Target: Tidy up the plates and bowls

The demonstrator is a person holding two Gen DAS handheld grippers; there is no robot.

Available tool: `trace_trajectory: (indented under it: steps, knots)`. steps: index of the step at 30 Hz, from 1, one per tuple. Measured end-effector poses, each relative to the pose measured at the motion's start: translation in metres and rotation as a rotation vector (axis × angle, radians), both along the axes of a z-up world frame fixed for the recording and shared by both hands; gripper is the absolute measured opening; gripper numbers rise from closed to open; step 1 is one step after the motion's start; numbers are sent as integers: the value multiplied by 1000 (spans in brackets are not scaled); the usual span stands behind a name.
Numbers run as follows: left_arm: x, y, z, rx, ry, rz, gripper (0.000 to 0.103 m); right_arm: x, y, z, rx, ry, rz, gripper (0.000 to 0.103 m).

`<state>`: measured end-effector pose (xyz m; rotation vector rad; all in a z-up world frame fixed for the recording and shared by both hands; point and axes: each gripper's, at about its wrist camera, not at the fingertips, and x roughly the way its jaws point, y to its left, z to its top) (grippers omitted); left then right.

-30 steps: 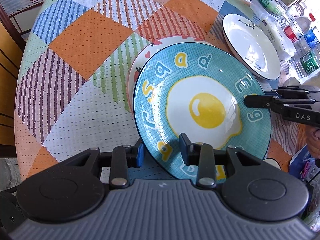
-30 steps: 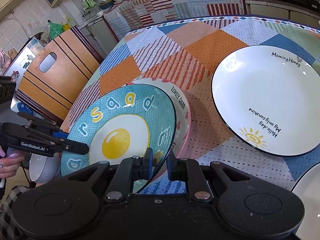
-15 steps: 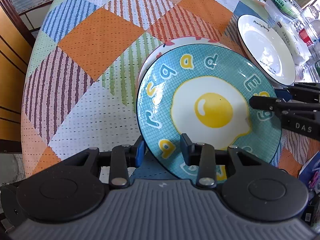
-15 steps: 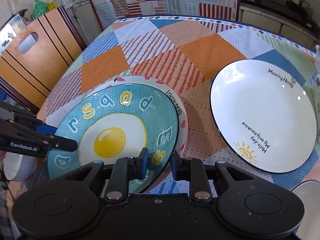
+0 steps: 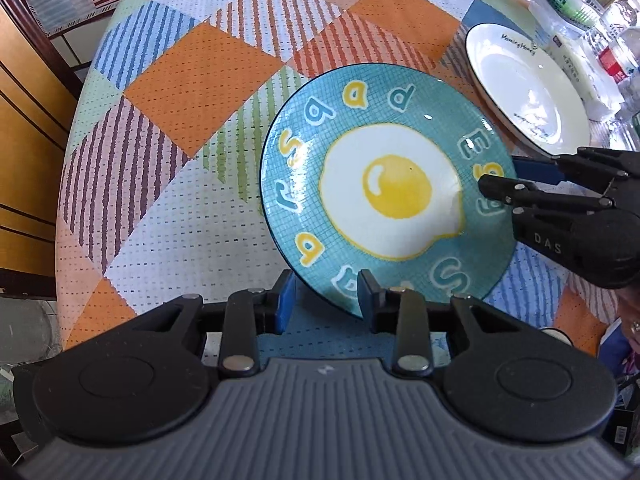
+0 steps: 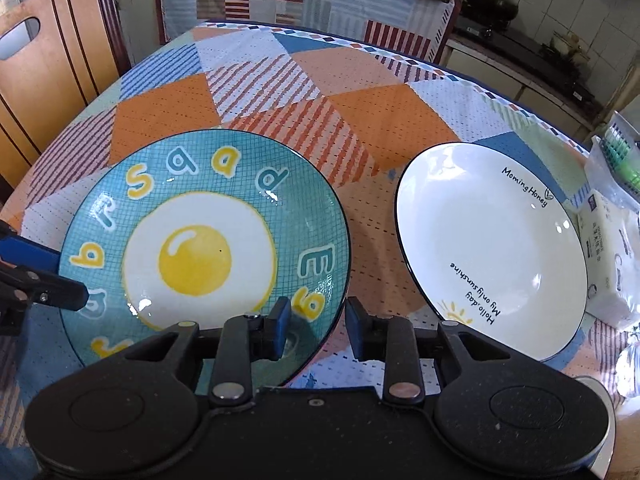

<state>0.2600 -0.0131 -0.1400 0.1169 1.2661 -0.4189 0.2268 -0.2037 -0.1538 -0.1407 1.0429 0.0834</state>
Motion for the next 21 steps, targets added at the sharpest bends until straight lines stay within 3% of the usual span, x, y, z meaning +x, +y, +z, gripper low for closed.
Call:
trace_trajectory:
  steps: [6,15,18,21]
  knots:
    - [-17,-7,29,-6,-37,-29,33,-26,-21,40,129,-92,2,36]
    - [-34,-48,84,-30,-161,-115,33,-73,-62,103,165,-272,26,60]
    - [-36,-65,95,-34,-188,-149,34,-77,-77,112,170,-290,-8,61]
    - [-37,-81,104,-39,-209,-178,36,-76,-94,116,188,-302,-57,72]
